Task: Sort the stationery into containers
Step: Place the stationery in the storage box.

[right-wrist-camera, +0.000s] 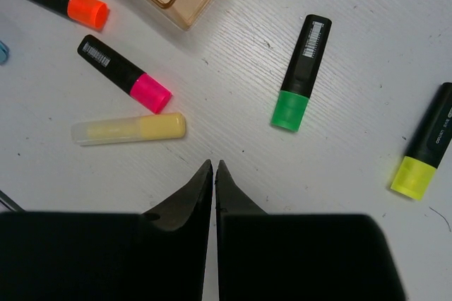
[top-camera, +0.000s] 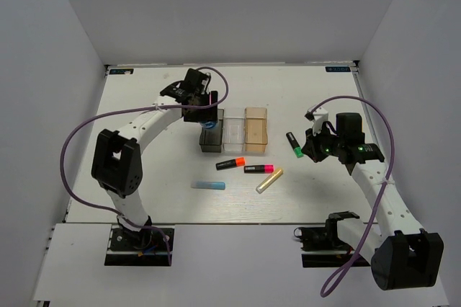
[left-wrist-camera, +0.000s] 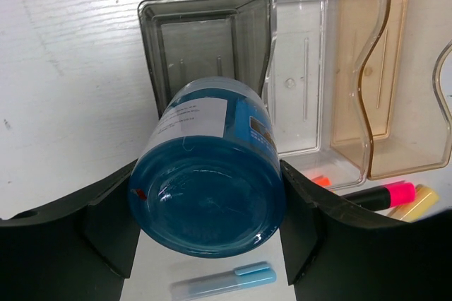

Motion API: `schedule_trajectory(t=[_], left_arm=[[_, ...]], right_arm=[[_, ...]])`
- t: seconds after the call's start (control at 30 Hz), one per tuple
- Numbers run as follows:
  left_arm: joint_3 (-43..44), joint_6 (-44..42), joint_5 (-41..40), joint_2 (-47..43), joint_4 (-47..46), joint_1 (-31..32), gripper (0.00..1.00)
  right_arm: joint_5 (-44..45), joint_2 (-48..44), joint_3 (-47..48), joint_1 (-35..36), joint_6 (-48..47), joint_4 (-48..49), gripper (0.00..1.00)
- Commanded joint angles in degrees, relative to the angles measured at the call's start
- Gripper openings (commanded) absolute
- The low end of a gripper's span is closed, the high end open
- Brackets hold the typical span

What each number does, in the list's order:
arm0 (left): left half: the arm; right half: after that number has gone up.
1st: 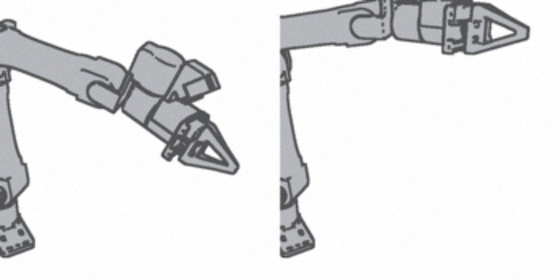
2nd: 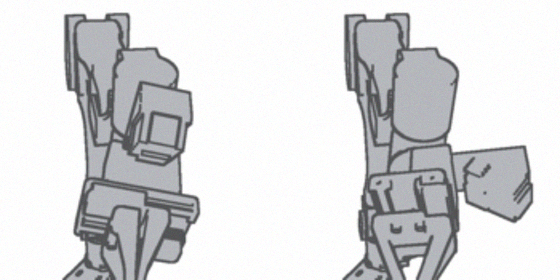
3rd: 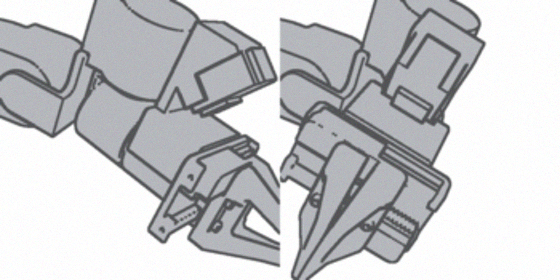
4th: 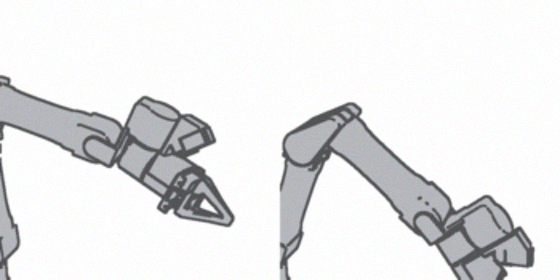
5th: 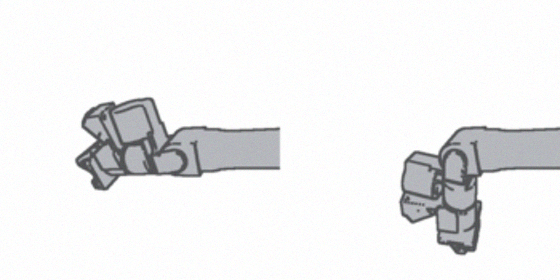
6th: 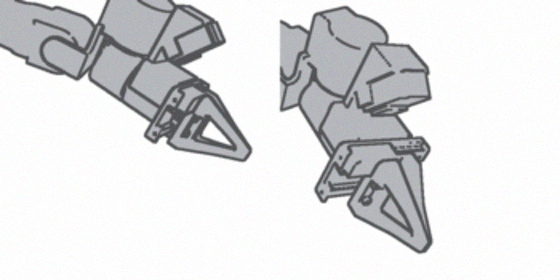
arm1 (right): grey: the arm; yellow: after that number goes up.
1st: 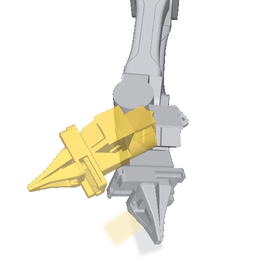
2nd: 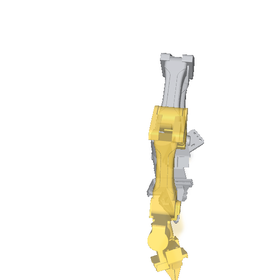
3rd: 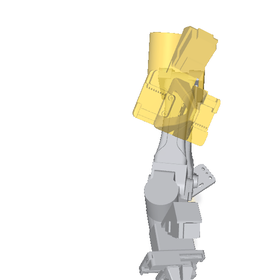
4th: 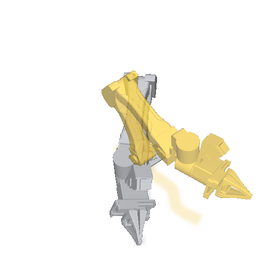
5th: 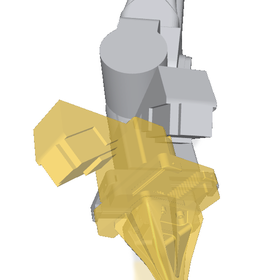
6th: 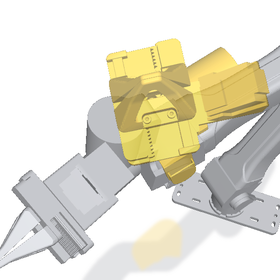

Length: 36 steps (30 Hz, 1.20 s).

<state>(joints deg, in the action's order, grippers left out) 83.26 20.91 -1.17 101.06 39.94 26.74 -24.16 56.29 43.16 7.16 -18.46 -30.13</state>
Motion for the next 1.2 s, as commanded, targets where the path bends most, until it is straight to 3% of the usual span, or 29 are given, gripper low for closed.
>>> schedule_trajectory(t=[0.0,0.53,0.67,0.73,0.9,1.17], left_arm=[[4.01,-0.6,1.08,-0.17,-1.36,0.94,0.0],[5.68,-2.36,-0.23,4.68,0.75,2.0,0.0],[5.94,-2.71,-0.59,5.55,1.45,2.26,0.04],[5.86,-2.8,-1.11,5.99,1.8,2.61,0.12],[6.47,-3.24,-2.34,6.79,2.15,3.05,0.15],[7.88,-3.42,-4.01,7.49,3.3,3.58,0.32]], right_arm=[[-0.36,-0.13,-0.27,-0.13,-0.35,0.43,0.07],[-0.09,-0.31,-0.35,-0.21,-0.44,0.42,0.07],[0.08,-0.39,-0.44,-0.13,-0.35,0.42,0.11],[-0.01,-0.31,-0.44,-0.13,-0.44,0.51,0.12],[-0.01,-0.66,-0.35,0.48,-0.53,0.42,0.12],[-0.01,-0.48,-0.53,-0.21,-0.61,0.51,0.23]])
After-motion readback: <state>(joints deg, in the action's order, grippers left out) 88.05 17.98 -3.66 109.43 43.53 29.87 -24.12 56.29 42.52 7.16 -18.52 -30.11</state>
